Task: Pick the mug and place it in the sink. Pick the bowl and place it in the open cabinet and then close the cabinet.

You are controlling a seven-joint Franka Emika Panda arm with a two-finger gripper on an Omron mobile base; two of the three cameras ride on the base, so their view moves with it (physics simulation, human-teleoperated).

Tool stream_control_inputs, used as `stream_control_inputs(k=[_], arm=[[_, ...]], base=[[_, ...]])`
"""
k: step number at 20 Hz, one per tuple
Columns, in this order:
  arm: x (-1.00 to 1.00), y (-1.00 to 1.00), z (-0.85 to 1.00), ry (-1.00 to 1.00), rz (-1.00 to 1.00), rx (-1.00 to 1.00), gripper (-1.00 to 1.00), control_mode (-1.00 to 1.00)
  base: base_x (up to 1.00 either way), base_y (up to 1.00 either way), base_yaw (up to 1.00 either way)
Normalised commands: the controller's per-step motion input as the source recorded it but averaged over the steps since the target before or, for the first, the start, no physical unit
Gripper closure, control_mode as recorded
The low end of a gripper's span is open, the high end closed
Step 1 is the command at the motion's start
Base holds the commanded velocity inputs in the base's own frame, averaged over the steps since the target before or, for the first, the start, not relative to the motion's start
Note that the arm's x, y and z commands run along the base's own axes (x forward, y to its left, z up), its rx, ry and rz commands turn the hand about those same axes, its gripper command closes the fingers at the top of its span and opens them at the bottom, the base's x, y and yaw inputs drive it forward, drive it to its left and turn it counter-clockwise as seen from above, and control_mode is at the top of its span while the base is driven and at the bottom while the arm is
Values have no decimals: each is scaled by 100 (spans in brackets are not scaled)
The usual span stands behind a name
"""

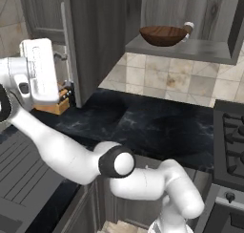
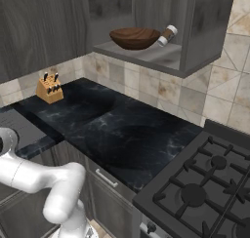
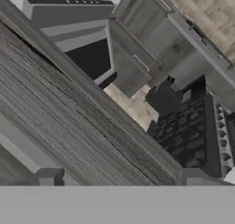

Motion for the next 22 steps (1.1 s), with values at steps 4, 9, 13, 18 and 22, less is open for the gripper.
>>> stream_control_inputs(k=[4,9,13,18,22], arm=[[-77,-78,0,-26,0,1,-100,-100],[-61,-100,-17,-21,17,17,-100,-100],[-6,-100,-41,-9,25,5,-100,-100],[33,-100,-67,13,30,-7,-100,-100],[22,-100,-87,24,37,-21,-100,-100]], base=[[0,0,0],[0,0,0],[0,0,0],[0,0,0],[0,0,0]])
